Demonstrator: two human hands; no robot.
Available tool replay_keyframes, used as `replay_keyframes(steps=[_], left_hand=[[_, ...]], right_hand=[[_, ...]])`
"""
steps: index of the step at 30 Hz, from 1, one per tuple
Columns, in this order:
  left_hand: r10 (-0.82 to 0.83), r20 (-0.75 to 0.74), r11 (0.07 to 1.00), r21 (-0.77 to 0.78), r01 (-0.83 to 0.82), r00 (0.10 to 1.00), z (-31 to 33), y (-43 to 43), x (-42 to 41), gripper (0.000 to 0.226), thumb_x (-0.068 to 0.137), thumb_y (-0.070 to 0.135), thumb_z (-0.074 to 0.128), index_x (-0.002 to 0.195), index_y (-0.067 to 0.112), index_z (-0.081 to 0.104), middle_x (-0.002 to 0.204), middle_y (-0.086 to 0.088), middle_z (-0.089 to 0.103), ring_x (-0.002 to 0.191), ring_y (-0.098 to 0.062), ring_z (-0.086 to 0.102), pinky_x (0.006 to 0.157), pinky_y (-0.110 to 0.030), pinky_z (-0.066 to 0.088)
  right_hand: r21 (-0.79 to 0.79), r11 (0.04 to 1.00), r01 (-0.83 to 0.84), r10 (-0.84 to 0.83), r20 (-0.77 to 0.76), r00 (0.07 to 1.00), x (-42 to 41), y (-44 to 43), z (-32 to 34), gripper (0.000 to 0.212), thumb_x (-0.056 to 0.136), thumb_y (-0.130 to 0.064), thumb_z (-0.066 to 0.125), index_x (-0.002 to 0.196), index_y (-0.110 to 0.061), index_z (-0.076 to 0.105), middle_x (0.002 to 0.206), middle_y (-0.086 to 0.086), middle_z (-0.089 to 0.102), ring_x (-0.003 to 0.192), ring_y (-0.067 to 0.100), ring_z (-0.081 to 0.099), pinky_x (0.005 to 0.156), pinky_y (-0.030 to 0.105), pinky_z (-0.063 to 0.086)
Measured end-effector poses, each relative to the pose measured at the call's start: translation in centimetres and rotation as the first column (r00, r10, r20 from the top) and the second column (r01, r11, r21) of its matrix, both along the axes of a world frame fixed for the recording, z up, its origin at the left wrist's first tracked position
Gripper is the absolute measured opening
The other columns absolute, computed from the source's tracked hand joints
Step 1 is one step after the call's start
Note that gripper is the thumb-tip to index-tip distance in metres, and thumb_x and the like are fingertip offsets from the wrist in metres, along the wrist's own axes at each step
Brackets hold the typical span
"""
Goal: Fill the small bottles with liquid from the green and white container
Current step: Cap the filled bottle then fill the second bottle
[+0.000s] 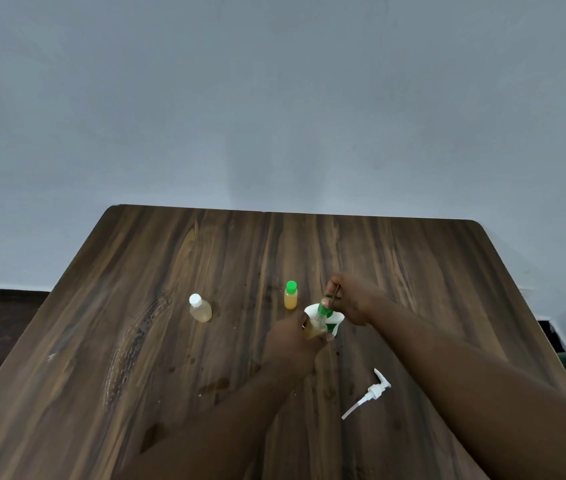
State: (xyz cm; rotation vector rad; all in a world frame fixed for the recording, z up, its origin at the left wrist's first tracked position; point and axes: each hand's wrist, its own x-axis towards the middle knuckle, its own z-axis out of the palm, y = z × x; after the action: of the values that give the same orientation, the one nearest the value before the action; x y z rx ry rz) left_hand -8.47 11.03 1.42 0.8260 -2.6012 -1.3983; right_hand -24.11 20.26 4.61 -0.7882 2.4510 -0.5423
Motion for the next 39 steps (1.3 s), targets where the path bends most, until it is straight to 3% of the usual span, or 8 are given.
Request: replay_keyframes(steps=[7, 15, 22, 25, 31, 34, 37, 39], left_hand=[[-0.001, -0.004, 1.0, 0.0, 0.001, 1.0, 0.2, 0.0, -0.2, 0.033, 0.082, 0.045, 0.077, 0.108, 0.028, 0.066, 0.078, 0.018, 0.061, 0.072, 0.004, 0.056, 0.056, -0.006, 0.034], [0.004, -0.009, 1.0, 0.004, -0.004, 1.0, 0.0, 0.0, -0.1, 0.038, 0.08, 0.049, 0.076, 0.112, 0.03, 0.067, 0.095, 0.015, 0.071, 0.085, -0.001, 0.063, 0.061, -0.009, 0.037], [0.001, 0.015, 1.0, -0.029, 0.0, 1.0, -0.3, 0.0, 0.0, 0.037, 0.081, 0.049, 0.076, 0.109, 0.027, 0.066, 0.097, 0.011, 0.071, 0.084, -0.005, 0.062, 0.065, -0.015, 0.044], [-0.005, -0.012, 1.0, -0.026, 0.005, 1.0, -0.2, -0.1, -0.2, 0.037, 0.081, 0.048, 0.077, 0.11, 0.028, 0.067, 0.1, 0.012, 0.072, 0.084, -0.001, 0.061, 0.063, -0.01, 0.038], [-0.014, 0.018, 0.999, -0.028, 0.015, 1.0, -0.6, -0.1, 0.1, 0.039, 0.08, 0.052, 0.074, 0.111, 0.032, 0.063, 0.092, 0.015, 0.069, 0.082, 0.0, 0.062, 0.064, -0.017, 0.041], [-0.004, 0.0, 1.0, -0.01, 0.004, 1.0, -0.3, 0.0, 0.0, 0.035, 0.081, 0.05, 0.076, 0.109, 0.034, 0.065, 0.086, 0.019, 0.066, 0.076, 0.006, 0.058, 0.06, -0.006, 0.035], [-0.002, 0.019, 1.0, -0.021, 0.002, 1.0, -0.5, -0.1, -0.2, 0.035, 0.08, 0.051, 0.076, 0.103, 0.027, 0.065, 0.087, 0.014, 0.066, 0.077, -0.001, 0.059, 0.057, -0.01, 0.034], [-0.001, 0.038, 0.999, -0.039, 0.003, 0.999, -0.8, -0.1, -0.1, 0.038, 0.08, 0.054, 0.074, 0.105, 0.028, 0.064, 0.091, 0.012, 0.069, 0.08, -0.003, 0.062, 0.06, -0.017, 0.042]], right_hand=[[0.016, 1.0, -0.008, 0.008, -0.005, 1.0, -0.4, -0.3, 0.8, 0.016, 0.085, -0.028, 0.075, 0.09, -0.017, 0.065, 0.089, -0.005, 0.068, 0.086, 0.015, 0.063, 0.077, 0.034, 0.052], [0.041, 0.999, -0.013, 0.014, -0.02, 1.0, -0.5, -0.5, 0.8, 0.017, 0.084, -0.03, 0.076, 0.086, -0.02, 0.063, 0.081, -0.009, 0.063, 0.081, 0.015, 0.061, 0.075, 0.034, 0.051], [0.066, 0.998, -0.023, 0.027, -0.053, 0.998, -0.4, -0.4, 0.1, 0.018, 0.083, -0.033, 0.075, 0.083, -0.023, 0.06, 0.076, -0.011, 0.059, 0.082, 0.015, 0.061, 0.079, 0.038, 0.052], [0.091, 0.994, -0.057, 0.062, -0.048, 0.997, -0.9, -0.8, 1.1, 0.017, 0.083, -0.034, 0.076, 0.084, -0.024, 0.061, 0.083, -0.008, 0.064, 0.085, 0.016, 0.062, 0.078, 0.036, 0.052], [0.075, 0.997, -0.034, 0.039, -0.054, 0.998, -0.3, -0.2, 0.0, 0.019, 0.083, -0.035, 0.074, 0.082, -0.024, 0.058, 0.079, -0.01, 0.061, 0.084, 0.017, 0.063, 0.078, 0.037, 0.053], [0.104, 0.993, -0.054, 0.06, -0.059, 0.996, -0.6, -0.5, 1.0, 0.019, 0.084, -0.035, 0.075, 0.083, -0.025, 0.059, 0.083, -0.01, 0.062, 0.086, 0.016, 0.061, 0.08, 0.036, 0.051], [0.089, 0.996, -0.031, 0.037, -0.064, 0.997, -0.4, -0.4, 1.0, 0.019, 0.084, -0.035, 0.074, 0.088, -0.022, 0.061, 0.087, -0.008, 0.063, 0.088, 0.016, 0.062, 0.081, 0.037, 0.052], [0.074, 0.997, -0.024, 0.029, -0.061, 0.998, 0.0, -0.2, 0.2, 0.019, 0.084, -0.035, 0.073, 0.085, -0.023, 0.059, 0.085, -0.008, 0.063, 0.086, 0.017, 0.062, 0.081, 0.039, 0.053]])
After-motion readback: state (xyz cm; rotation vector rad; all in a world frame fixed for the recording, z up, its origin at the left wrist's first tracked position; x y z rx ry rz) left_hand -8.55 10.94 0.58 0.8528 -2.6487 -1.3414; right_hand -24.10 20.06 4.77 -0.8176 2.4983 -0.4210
